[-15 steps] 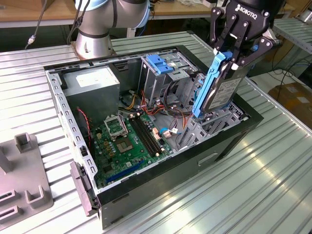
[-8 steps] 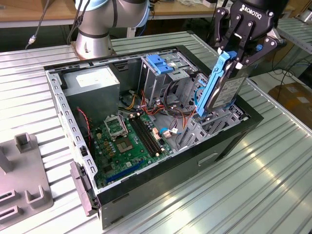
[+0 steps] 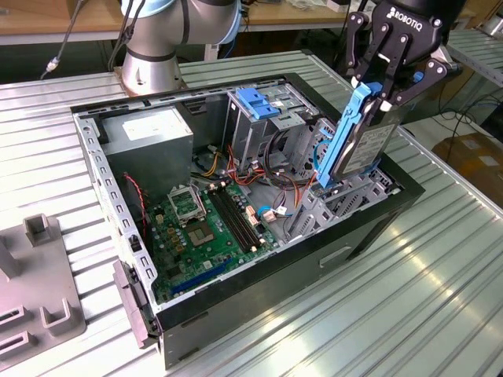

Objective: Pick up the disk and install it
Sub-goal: 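Insert the disk into the insertion slot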

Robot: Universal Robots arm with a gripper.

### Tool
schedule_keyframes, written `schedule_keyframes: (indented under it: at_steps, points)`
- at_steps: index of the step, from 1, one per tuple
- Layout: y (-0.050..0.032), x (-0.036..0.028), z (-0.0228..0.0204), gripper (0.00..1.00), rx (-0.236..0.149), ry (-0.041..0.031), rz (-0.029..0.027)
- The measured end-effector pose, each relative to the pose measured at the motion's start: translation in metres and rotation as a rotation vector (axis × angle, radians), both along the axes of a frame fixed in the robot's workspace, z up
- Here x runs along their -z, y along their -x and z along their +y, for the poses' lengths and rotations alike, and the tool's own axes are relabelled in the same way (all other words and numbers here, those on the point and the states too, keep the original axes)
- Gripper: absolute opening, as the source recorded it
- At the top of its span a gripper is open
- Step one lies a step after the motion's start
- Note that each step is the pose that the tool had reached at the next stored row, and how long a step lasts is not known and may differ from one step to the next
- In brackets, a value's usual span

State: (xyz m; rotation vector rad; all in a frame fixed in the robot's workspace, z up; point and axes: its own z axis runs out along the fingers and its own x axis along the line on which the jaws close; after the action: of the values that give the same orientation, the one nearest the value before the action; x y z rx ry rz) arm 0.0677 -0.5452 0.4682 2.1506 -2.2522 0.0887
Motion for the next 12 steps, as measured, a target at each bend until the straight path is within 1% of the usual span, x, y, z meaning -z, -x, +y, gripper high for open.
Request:
schedule_keyframes:
  at_steps: [3, 5, 6, 11, 12]
  points:
    - [-0.0012, 0.0017, -0.0004, 0.37, 0.000, -0.0006, 0.0000]
    - [-0.0013, 0.0038, -0.0037, 0.37, 0.000, -0.0007, -0.0001]
    - [-0.0011, 0.0045, -0.0044, 0.37, 0.000, -0.0010, 0.0000]
    - [0.0007, 0.0074, -0.0045, 0.37, -0.006, -0.0011, 0.0000]
    - [0.0007, 0.0084, -0.0038, 0.37, -0.007, -0.0011, 0.0000]
